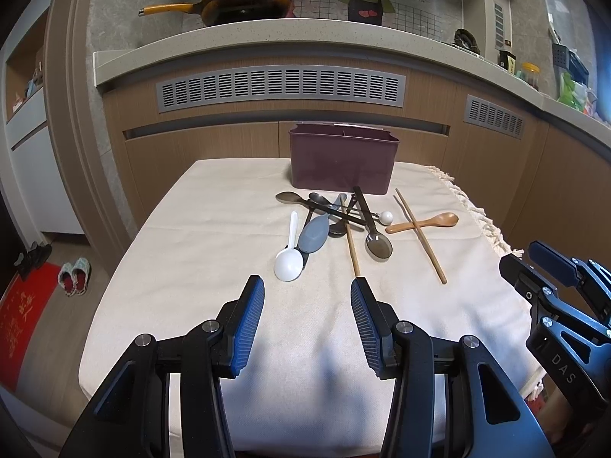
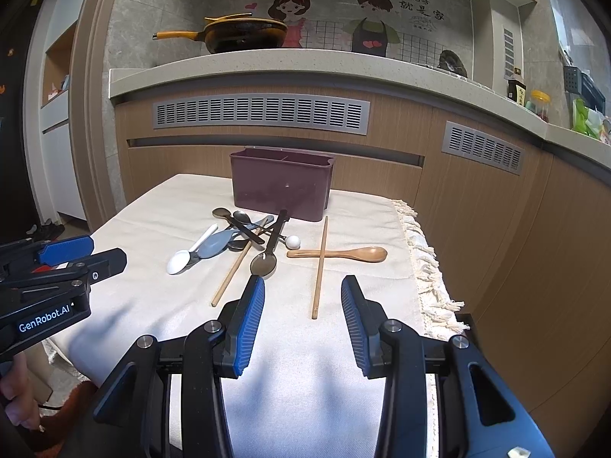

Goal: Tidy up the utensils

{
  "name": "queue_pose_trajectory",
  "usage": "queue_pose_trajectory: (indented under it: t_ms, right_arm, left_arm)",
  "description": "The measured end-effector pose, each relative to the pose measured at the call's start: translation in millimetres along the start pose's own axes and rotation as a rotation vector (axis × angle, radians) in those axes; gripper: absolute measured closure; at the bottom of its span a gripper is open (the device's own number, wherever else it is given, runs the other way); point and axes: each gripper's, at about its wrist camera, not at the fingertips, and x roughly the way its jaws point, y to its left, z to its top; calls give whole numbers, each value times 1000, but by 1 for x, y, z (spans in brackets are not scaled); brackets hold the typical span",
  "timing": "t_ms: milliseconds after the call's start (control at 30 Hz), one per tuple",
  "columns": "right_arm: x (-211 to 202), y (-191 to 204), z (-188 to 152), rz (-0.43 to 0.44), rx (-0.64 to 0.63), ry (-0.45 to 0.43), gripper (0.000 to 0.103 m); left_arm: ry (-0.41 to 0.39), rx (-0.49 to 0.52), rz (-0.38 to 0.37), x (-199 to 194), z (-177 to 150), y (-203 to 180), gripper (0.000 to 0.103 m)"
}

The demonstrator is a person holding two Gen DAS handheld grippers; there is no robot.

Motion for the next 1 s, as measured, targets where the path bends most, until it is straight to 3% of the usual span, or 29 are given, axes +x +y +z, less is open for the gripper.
queue_pose_trajectory:
  t_ms: [467, 600, 733, 867, 933, 1000]
  right_arm:
    - [2, -1, 0, -1, -1, 7, 66]
    - [8, -7, 3, -9, -2, 9, 66]
    - [25, -26, 12, -48, 0, 27, 66]
    - [65, -52, 29, -50, 39, 160, 65]
    - [96, -59, 39, 18, 8, 264, 69]
    - [122, -60, 47, 89, -20, 312, 79]
  left_arm:
    - [14, 6, -20, 6, 2, -1, 55]
    - [11, 27, -52, 17, 14, 6, 55]
    - [-1, 94, -26, 38, 35, 14, 55]
    - [57, 50, -107, 67, 64, 38, 55]
    - [81, 31, -143, 84, 77, 51, 55]
    - [85, 15, -146, 96, 85, 60, 55]
